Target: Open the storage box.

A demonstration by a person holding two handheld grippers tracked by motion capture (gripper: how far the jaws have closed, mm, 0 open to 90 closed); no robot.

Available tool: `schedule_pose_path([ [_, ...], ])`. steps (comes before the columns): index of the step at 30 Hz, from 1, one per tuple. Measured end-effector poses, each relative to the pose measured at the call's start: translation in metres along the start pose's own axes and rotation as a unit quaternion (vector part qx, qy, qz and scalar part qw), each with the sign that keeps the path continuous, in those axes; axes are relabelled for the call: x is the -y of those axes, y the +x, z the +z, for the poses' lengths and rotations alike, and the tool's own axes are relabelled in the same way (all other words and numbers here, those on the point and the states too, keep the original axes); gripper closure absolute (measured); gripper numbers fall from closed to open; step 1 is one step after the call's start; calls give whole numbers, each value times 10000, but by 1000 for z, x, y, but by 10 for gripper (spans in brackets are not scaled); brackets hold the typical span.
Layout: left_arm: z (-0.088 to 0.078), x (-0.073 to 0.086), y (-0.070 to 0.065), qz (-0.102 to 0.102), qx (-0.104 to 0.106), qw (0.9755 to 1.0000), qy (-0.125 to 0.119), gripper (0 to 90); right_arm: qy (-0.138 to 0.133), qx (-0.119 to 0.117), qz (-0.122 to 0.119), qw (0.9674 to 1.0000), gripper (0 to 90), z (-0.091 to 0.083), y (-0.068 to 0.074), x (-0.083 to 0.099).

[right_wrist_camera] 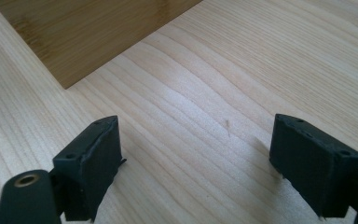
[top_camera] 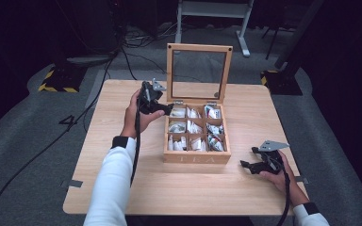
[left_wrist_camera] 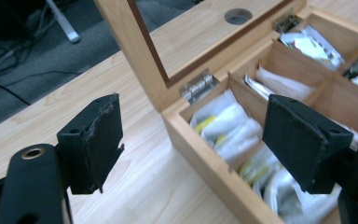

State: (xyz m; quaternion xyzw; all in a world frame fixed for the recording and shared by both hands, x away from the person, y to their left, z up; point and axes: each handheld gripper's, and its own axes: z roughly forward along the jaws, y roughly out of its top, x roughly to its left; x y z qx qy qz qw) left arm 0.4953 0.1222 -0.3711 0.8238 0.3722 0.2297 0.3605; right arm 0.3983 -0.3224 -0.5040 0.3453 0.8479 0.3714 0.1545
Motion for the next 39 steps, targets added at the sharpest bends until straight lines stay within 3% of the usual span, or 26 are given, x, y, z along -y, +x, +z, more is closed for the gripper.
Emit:
schedule_pose_path([
  [5, -20, 16, -8, 201, 70, 9998, 47, 177, -5, 25, 36, 10000, 175, 0, 0, 0],
  [8, -39, 37, -18, 367, -29, 9993, 34, 173, 9, 123, 127, 9998, 180, -2, -1, 1],
  [10, -44, 43, -20, 388, -62, 9992, 25, 173, 13, 144, 141, 9998, 183, -2, -1, 1],
  [12, -58, 61, -24, 433, -53, 9990, -11, 173, 38, 141, 131, 9998, 183, -3, -1, 1],
  [18, -74, 90, -32, 546, -48, 9985, 47, 173, -61, 56, 165, 9998, 191, -9, -2, 0],
  [22, -79, 109, -43, 724, 57, 9971, 221, 173, -98, 207, 159, 9996, 231, -16, 0, -6],
  [25, -80, 124, -52, 823, 149, 9961, 289, 173, -234, 194, 64, 9995, 244, -23, 4, -12],
  [29, -79, 141, -62, 1016, 80, 9937, 471, 174, -535, 160, -55, 9984, 259, -35, 12, -25],
  [34, -78, 161, -70, 981, 90, 9937, 539, 174, -691, 115, -321, 9970, 300, -42, 22, -39],
  [39, -70, 186, -72, 827, 304, 9925, 852, 174, -756, -34, -605, 9953, 319, -40, 38, -65],
])
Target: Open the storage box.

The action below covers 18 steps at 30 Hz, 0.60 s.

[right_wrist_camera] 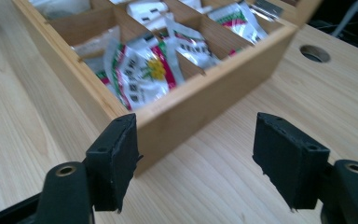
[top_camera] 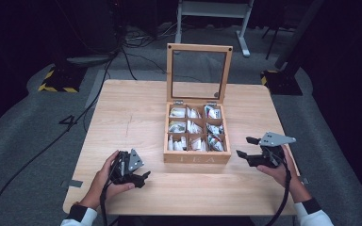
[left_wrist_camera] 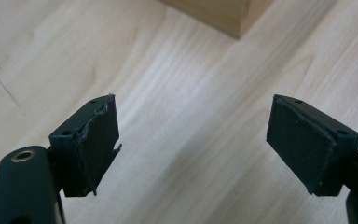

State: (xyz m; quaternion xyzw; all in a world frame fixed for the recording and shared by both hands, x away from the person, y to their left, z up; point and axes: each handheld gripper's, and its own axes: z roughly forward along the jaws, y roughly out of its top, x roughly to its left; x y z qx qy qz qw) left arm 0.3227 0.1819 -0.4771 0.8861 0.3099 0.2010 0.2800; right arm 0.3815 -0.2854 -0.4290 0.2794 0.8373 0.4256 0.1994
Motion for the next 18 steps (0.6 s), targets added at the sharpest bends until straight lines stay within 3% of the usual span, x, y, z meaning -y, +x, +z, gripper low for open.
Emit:
schedule_pose_path([
  [5, 3, 11, 0, -159, 110, 9998, 56, 174, 18, -143, -190, 9997, 328, 15, 11, -18],
  [6, 5, 16, 0, -224, 144, 9996, 86, 174, 54, -198, -261, 9994, 324, 25, 17, -25],
  [11, 4, 24, 3, -450, 231, 9987, -61, 168, 169, -282, -255, 9991, 318, 45, 24, -35],
  [14, 6, 31, 5, -757, 335, 9963, -223, 166, 237, -298, -241, 9990, 317, 54, 25, -39],
  [16, 6, 36, 5, -892, 389, 9946, -370, 167, 280, -309, -190, 9990, 317, 59, 25, -39],
  [18, 6, 38, 6, -963, 405, 9938, -368, 166, 286, -314, -169, 9990, 320, 63, 24, -39],
])
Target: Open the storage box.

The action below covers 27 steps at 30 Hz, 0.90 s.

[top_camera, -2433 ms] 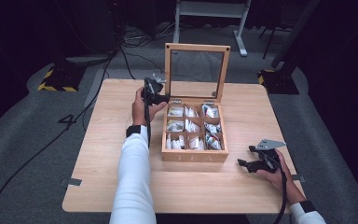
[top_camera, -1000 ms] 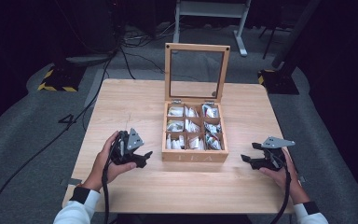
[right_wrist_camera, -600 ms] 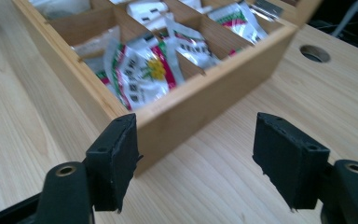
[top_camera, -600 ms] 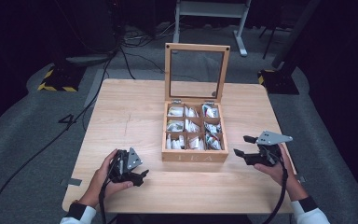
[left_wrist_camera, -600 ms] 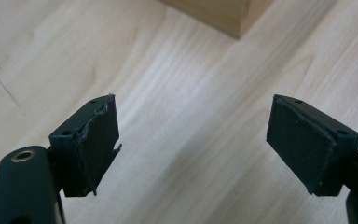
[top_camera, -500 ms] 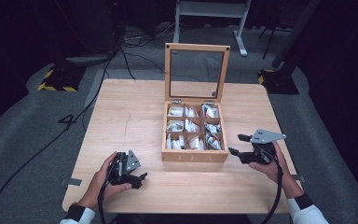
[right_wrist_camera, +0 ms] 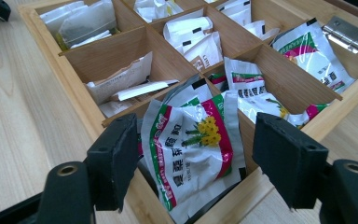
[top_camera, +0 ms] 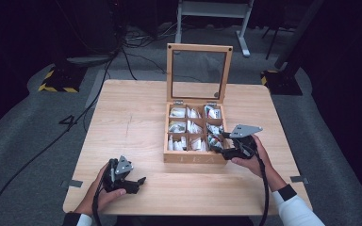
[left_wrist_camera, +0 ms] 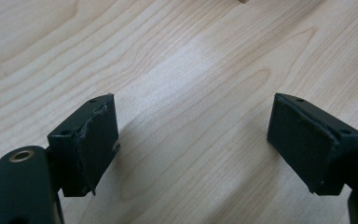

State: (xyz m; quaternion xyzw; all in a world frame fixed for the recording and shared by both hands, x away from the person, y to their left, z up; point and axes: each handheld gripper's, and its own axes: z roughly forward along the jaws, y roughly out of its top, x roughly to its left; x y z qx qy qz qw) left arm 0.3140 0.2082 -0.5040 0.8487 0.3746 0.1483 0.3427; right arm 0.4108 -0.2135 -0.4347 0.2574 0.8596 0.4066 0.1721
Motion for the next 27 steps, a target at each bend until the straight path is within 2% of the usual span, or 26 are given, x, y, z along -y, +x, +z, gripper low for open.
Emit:
schedule_pose_path([
  [3, 0, 0, -1, -41, -9, 10000, -10, 166, -33, -92, 105, 9999, 320, 4, -3, 1],
  [7, -1, 1, -2, -47, 7, 10000, 3, 167, 6, -29, 136, 9999, 307, 8, -4, 1],
  [8, -1, 1, -2, -40, 1, 10000, -2, 166, 89, 117, 49, 9999, 303, 10, -3, 0],
  [12, -1, 1, -1, -7, 6, 10000, 16, 166, 163, 222, -43, 9996, 321, 11, -1, -1],
  [14, -1, 2, -1, -34, 13, 10000, -9, 166, 255, 217, -125, 9994, 395, 11, 0, -2],
  [15, -2, 2, -1, -28, 12, 10000, -5, 166, 255, 217, -125, 9994, 395, 11, 0, -2],
  [16, -2, 2, -1, -37, 13, 10000, -9, 166, 293, 142, -149, 9994, 481, 10, 1, -2],
  [17, -2, 2, -1, -37, 13, 10000, -9, 166, 304, 86, -174, 9993, 529, 10, 1, -2],
  [22, -2, 2, -1, -52, 24, 10000, 12, 166, 449, -157, -140, 9988, 710, 12, 3, -2],
  [27, -2, 2, 0, -25, 38, 10000, 6, 166, 509, -187, -172, 9984, 756, 14, 4, -2],
])
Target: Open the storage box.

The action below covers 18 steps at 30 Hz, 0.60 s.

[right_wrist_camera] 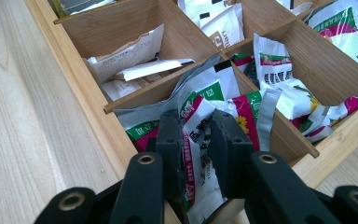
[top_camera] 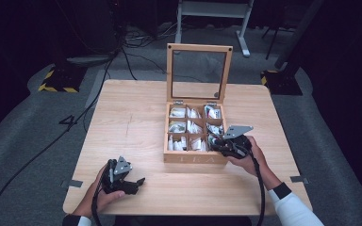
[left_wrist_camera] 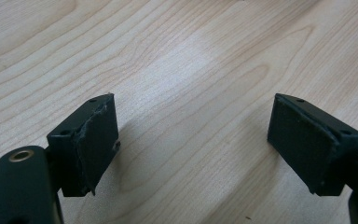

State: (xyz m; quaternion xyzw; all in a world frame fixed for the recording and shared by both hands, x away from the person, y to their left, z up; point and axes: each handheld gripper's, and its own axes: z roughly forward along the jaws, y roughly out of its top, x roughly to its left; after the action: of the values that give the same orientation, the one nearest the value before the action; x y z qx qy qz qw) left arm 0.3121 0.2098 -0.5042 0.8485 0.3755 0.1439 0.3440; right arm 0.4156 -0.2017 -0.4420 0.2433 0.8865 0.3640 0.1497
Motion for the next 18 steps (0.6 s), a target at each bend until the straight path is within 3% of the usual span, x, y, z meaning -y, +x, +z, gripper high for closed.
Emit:
schedule_pose_path([
  [5, 0, 0, 0, 5, 10, 10000, -6, 166, -142, -23, -13, 9999, 843, -3, -2, 3],
  [18, 0, 0, 0, 12, 8, 10000, -5, 166, -634, -235, 127, 9976, 866, -20, -6, 5],
])
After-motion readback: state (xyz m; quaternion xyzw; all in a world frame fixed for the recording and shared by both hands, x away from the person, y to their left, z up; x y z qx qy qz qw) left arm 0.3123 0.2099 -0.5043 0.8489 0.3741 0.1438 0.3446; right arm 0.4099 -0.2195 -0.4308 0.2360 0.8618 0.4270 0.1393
